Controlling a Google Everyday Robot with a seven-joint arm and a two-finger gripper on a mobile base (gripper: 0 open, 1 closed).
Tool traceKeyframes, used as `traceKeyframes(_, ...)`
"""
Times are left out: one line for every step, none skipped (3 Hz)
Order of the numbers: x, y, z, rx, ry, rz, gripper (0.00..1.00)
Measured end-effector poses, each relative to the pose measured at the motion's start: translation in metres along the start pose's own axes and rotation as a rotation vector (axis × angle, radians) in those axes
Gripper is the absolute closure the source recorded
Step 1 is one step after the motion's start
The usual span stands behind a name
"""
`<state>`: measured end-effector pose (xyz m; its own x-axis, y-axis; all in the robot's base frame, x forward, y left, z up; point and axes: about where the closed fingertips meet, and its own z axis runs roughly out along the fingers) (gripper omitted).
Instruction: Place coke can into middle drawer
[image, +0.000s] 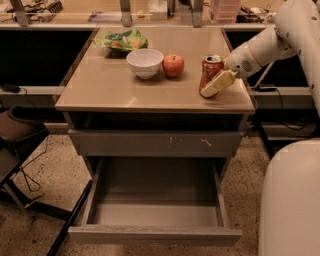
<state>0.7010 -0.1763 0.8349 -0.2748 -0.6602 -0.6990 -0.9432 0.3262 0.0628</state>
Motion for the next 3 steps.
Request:
traceKeyframes(-0.001,0.01,-0.014,0.019,0.017,-0.003,0.64)
traceKeyframes(0.007,0.033,-0.068,0.133,0.035,0.033,0.87)
traceKeyframes(0.0,0.075,-0.138,0.323,0.015,0.038,1.0)
